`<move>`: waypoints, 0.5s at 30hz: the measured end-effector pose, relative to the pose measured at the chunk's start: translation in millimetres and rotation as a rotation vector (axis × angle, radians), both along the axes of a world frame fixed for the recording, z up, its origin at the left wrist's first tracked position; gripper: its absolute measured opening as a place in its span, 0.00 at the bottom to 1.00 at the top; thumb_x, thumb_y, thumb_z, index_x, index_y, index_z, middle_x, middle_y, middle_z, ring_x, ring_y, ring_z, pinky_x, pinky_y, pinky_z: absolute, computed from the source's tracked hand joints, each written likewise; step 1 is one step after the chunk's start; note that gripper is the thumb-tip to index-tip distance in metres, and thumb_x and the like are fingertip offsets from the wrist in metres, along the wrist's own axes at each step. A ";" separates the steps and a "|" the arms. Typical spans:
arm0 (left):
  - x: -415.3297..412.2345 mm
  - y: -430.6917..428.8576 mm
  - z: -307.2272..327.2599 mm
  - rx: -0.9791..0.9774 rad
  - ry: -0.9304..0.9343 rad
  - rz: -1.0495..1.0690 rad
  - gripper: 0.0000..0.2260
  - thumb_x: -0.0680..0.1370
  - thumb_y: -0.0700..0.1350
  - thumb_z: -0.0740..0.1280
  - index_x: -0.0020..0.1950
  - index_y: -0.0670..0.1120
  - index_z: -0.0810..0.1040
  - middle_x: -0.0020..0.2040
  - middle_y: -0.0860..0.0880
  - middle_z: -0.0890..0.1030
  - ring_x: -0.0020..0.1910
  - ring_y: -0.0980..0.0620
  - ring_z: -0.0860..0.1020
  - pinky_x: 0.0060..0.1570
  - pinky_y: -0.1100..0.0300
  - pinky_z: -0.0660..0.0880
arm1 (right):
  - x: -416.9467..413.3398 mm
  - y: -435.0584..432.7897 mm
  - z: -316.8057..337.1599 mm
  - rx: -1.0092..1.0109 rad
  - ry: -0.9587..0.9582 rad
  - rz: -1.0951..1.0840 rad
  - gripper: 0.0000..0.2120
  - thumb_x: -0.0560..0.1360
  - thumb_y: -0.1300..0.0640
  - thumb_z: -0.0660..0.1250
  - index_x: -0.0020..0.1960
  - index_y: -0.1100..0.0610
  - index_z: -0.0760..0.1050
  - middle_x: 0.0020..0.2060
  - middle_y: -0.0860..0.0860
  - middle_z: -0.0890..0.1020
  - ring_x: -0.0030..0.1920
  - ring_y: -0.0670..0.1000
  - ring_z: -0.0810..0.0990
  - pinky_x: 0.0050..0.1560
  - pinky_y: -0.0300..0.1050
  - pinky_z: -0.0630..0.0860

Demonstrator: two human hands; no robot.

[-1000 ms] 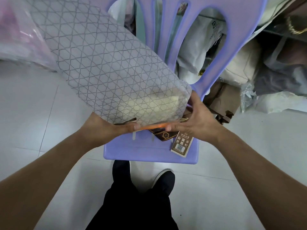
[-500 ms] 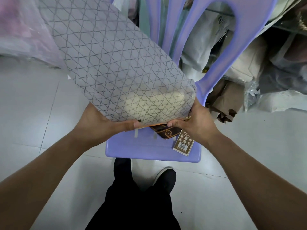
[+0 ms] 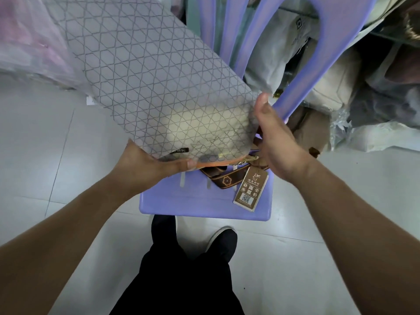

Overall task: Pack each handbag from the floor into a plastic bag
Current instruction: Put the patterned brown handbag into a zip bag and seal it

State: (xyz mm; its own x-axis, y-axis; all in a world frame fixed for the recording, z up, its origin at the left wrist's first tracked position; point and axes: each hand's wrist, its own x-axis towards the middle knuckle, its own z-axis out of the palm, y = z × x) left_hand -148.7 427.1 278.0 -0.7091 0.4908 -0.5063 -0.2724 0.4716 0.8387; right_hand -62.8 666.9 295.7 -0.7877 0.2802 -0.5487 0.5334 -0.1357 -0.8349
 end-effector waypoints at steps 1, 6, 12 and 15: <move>-0.8 -0.1 4.3 0.026 0.018 0.022 0.31 0.62 0.43 0.83 0.61 0.39 0.76 0.47 0.44 0.85 0.43 0.47 0.86 0.44 0.47 0.84 | -0.3 -7.4 -2.7 0.038 -0.032 -0.027 0.37 0.68 0.18 0.56 0.68 0.38 0.74 0.62 0.38 0.83 0.67 0.42 0.78 0.73 0.57 0.71; -0.8 -8.9 13.0 0.121 0.071 0.114 0.39 0.60 0.45 0.83 0.68 0.42 0.72 0.60 0.48 0.82 0.59 0.53 0.82 0.51 0.58 0.82 | 14.0 -32.6 -24.9 0.349 -0.037 -0.123 0.40 0.68 0.17 0.44 0.71 0.39 0.61 0.66 0.46 0.73 0.71 0.53 0.68 0.74 0.59 0.64; -0.6 -11.9 14.6 0.006 0.015 -0.130 0.24 0.62 0.46 0.82 0.57 0.47 0.83 0.51 0.57 0.86 0.54 0.61 0.83 0.53 0.70 0.77 | 40.0 -26.3 -45.0 0.599 0.064 0.163 0.40 0.74 0.24 0.53 0.74 0.52 0.56 0.64 0.50 0.63 0.71 0.60 0.64 0.74 0.62 0.63; 0.8 -11.4 6.7 -0.012 -0.001 -0.128 0.25 0.63 0.44 0.82 0.59 0.49 0.82 0.53 0.56 0.86 0.56 0.59 0.83 0.59 0.60 0.77 | 48.2 -25.2 -45.8 0.600 -0.048 0.284 0.45 0.75 0.25 0.54 0.73 0.63 0.56 0.62 0.52 0.62 0.69 0.57 0.62 0.74 0.58 0.64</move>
